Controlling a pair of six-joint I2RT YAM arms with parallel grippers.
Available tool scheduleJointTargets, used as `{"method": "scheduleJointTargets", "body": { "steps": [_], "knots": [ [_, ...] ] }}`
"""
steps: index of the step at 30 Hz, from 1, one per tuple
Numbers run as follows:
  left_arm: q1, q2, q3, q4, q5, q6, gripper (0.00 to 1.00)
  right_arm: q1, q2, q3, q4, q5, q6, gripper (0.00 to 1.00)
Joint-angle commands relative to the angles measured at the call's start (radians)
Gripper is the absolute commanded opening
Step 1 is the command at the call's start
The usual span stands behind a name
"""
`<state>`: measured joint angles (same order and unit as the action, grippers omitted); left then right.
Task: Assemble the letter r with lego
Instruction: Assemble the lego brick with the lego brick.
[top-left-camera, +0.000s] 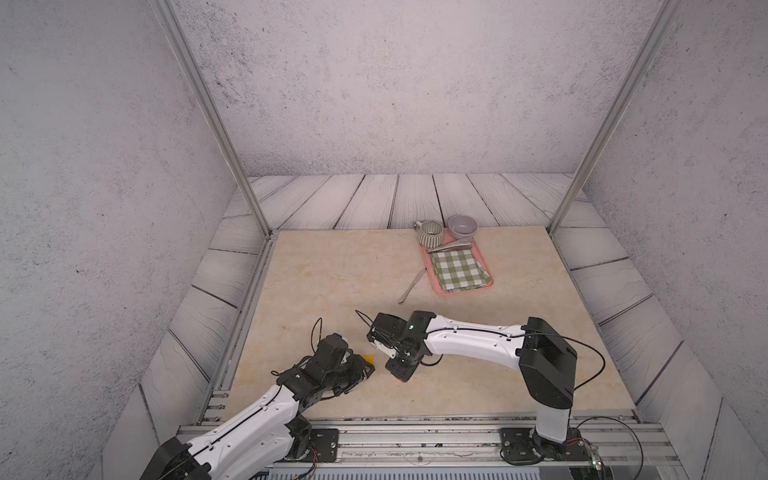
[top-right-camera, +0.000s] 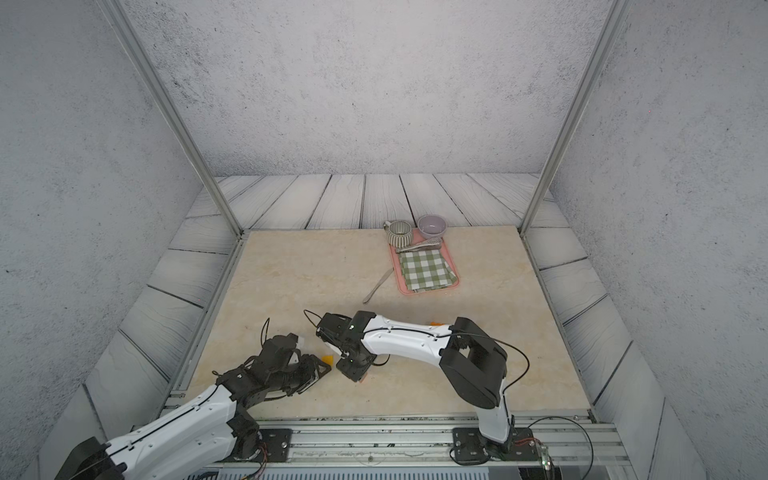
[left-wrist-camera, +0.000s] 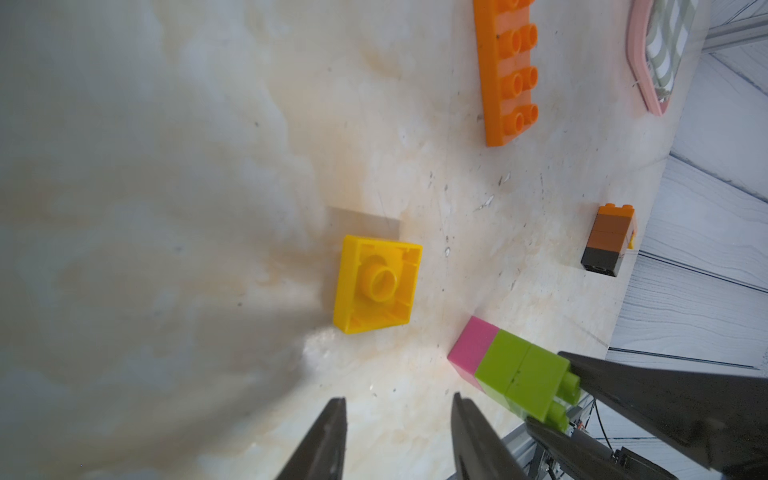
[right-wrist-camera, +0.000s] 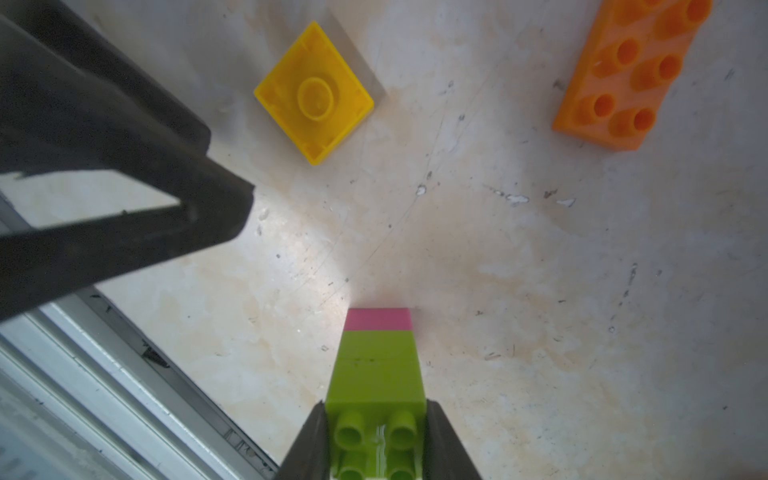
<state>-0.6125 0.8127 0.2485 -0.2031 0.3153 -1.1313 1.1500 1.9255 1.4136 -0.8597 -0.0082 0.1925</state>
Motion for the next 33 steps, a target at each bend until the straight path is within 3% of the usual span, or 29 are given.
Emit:
{"method": "scheduleJointTargets", "body": {
  "steps": [1, 4, 8, 11, 15, 20, 22, 24, 28, 30, 33],
  "knots": [
    [0.025, -0.036, 0.005, -0.05, -0.01, 0.047, 0.46, 0.02, 0.242, -0.136, -0.03, 0.015, 0.031, 0.0],
    [0.064, -0.079, 0.038, -0.085, 0.011, 0.115, 0.46, 0.009, 0.226, -0.104, -0.049, 0.031, 0.041, 0.0],
    [0.118, -0.088, 0.129, -0.205, -0.01, 0.225, 0.49, -0.051, 0.06, -0.092, 0.014, -0.071, 0.062, 0.0],
    [0.123, -0.015, 0.211, -0.289, -0.047, 0.312, 0.55, -0.099, -0.004, -0.051, -0.009, -0.052, 0.077, 0.0],
    [0.125, 0.088, 0.295, -0.333, -0.06, 0.396, 0.64, -0.126, 0.017, 0.001, -0.08, 0.037, 0.061, 0.0],
    [0.122, 0.184, 0.365, -0.366, -0.05, 0.446, 0.68, -0.142, 0.032, -0.011, -0.061, 0.031, 0.066, 0.02],
    [0.12, 0.206, 0.377, -0.376, -0.056, 0.455, 0.69, -0.146, 0.032, -0.014, -0.054, 0.023, 0.073, 0.14],
    [0.12, 0.209, 0.377, -0.376, -0.057, 0.455, 0.7, -0.151, 0.015, -0.021, -0.042, 0.014, 0.078, 0.4],
    [0.124, 0.188, 0.376, -0.365, -0.087, 0.434, 0.68, -0.166, -0.025, 0.021, -0.05, 0.011, 0.078, 0.71],
    [0.152, 0.17, 0.379, -0.348, -0.096, 0.444, 0.67, -0.168, -0.022, 0.071, -0.072, 0.017, 0.069, 0.78],
    [0.206, 0.194, 0.392, -0.321, -0.045, 0.472, 0.63, -0.168, -0.022, 0.099, -0.039, 0.014, 0.065, 0.79]
  ]
}}
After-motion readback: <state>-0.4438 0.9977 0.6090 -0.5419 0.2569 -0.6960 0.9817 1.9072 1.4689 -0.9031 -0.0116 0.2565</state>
